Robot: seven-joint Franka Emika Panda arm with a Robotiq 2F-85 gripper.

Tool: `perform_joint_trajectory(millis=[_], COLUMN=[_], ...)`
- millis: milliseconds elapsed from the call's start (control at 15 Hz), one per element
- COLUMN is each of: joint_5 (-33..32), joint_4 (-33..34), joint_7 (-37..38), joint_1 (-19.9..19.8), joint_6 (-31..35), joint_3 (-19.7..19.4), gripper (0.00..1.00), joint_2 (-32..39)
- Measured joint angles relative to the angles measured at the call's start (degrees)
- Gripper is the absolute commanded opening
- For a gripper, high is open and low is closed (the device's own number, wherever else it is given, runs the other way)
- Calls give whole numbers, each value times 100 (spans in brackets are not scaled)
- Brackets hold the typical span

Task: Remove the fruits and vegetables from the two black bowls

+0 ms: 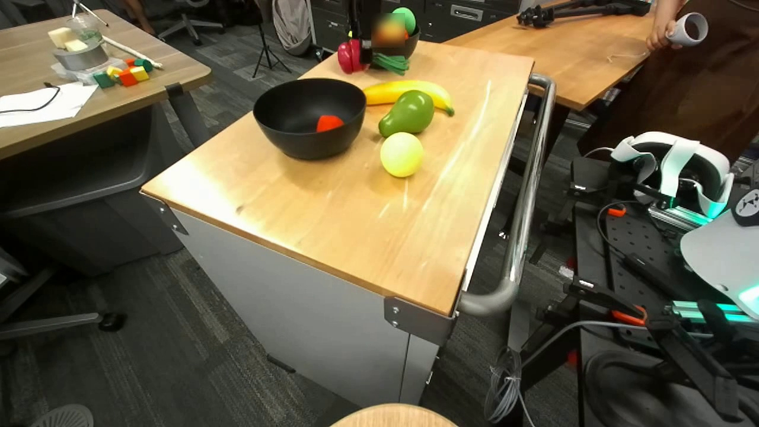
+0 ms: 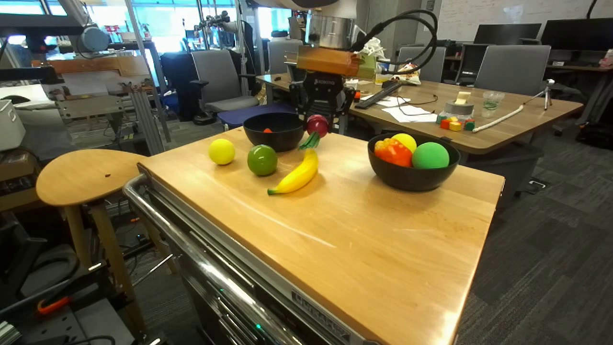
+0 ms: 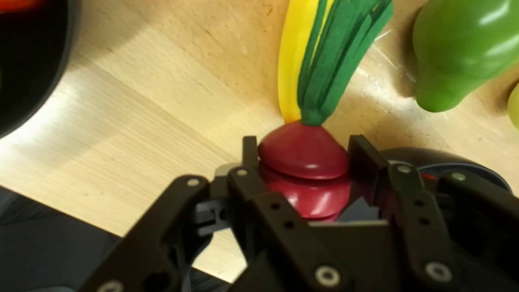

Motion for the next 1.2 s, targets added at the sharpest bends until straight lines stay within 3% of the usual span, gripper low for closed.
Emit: perform_joint_trajectory(millis=[400,467,733,1000,1200], joint_5=[-485,-571,-795,-825,-658], joint_4=[329,372,448,463,409], joint_7=[132,188,537,704,690], joint_1=[-3,-3,9,105,207], joint_6=[120,127,128,50,-101], joint_3=[-43,-48,-44,82,402], gripper=[31,73,100,100,100], joint_2=[482,526,627,476,4])
